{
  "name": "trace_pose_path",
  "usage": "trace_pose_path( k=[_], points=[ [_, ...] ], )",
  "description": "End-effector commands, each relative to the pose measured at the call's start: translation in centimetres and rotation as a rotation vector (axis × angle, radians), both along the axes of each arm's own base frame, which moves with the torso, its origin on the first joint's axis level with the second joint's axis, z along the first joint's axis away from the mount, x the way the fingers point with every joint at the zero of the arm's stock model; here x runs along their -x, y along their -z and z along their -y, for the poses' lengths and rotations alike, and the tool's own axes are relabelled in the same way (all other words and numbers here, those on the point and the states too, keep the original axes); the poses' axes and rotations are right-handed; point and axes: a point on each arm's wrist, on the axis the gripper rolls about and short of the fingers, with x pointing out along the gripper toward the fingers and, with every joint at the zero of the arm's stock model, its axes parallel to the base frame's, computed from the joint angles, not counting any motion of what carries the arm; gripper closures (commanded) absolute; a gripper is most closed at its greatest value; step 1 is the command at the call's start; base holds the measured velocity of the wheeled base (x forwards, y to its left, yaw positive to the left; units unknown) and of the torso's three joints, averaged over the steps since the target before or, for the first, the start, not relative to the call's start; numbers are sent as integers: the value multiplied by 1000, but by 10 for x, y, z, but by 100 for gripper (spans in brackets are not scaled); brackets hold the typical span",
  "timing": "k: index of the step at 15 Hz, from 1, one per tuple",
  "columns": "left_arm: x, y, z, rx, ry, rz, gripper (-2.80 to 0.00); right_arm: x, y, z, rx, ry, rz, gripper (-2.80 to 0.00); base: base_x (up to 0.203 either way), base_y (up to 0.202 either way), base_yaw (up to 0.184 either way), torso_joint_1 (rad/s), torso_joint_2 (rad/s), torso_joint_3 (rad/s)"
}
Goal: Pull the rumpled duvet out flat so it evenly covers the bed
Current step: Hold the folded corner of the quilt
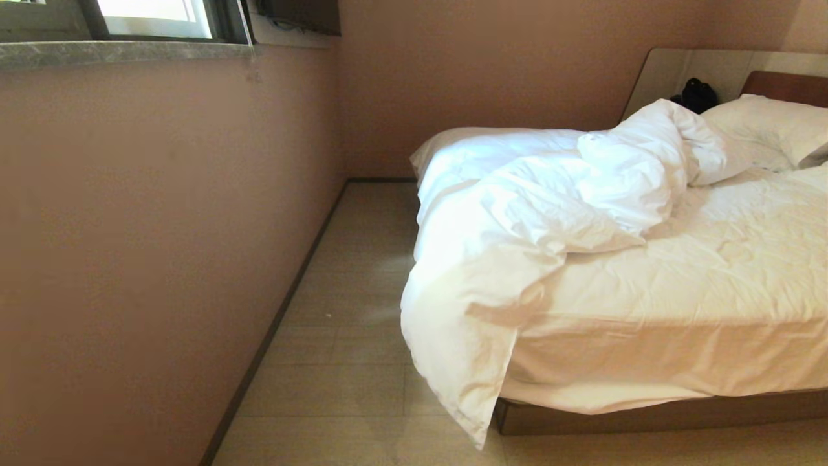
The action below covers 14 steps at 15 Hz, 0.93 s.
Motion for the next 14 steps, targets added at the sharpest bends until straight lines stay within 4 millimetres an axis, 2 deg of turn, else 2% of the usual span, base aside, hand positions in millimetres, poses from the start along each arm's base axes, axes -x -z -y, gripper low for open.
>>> trace_pose_path(
  k=[1,6,14],
  points=[
    [0,0,0,0,0,1,0,0,0,0,-1,0,-1,0,0,0,0,0,0,0],
    [0,0,0,5,0,0,0,0,0,0,-1,0,-1,0,20,0,0,-1,0,0],
    [0,0,0,3,0,2,0,0,0,0,4,0,-1,0,195,0,-1,5,2,2]
  ],
)
